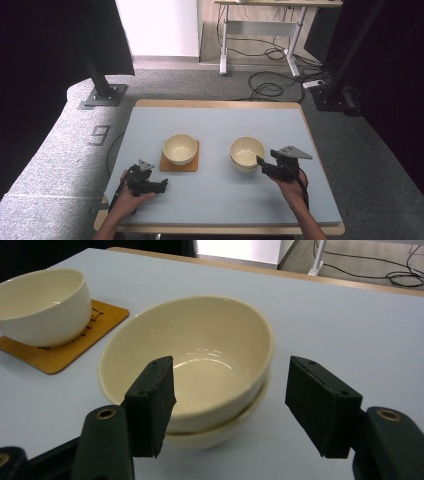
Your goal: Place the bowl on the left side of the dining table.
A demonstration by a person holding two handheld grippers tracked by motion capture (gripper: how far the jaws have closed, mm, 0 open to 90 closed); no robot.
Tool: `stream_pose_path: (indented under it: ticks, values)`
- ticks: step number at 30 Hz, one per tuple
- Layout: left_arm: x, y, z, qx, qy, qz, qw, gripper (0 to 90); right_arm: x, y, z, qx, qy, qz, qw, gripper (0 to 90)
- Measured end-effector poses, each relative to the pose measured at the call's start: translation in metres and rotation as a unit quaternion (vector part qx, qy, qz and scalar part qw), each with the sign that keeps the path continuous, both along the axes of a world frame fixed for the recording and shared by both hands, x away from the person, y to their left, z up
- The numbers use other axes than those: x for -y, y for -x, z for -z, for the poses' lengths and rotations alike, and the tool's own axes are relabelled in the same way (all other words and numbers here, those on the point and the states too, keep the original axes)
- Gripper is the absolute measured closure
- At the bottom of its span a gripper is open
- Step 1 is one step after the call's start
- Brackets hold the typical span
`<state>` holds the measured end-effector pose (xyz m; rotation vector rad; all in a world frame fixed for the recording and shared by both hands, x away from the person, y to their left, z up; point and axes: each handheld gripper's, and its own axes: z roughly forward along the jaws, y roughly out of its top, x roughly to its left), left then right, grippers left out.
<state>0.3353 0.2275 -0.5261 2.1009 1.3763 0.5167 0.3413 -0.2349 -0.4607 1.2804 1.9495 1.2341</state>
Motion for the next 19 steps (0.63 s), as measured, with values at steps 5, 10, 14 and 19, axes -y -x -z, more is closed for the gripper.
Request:
stream_pose_path:
  ticks: [5, 10, 14, 19]
  values:
    - [0.0, 0.0, 0.0, 0.0, 0.0, 0.0, 1.0, 0.7, 0.013, 0.005, 0.006, -0.009, 0.005, 0.009, 0.9999, 35.8]
    - [0.0, 0.0, 0.0, 0.0, 0.0, 0.0, 1.0, 0.7, 0.02, 0.005, 0.013, -0.02, 0.007, 0.017, 0.9996, 35.7]
    - [0.0, 0.0, 0.0, 0.0, 0.0, 0.0, 1.0, 0.7, 0.021, 0.003, 0.018, -0.027, 0.013, 0.016, 0.9994, 35.5]
    - [0.0, 0.0, 0.0, 0.0, 0.0, 0.0, 1.0, 0.7, 0.02, 0.004, 0.019, -0.028, 0.011, 0.013, 0.9995, 35.4]
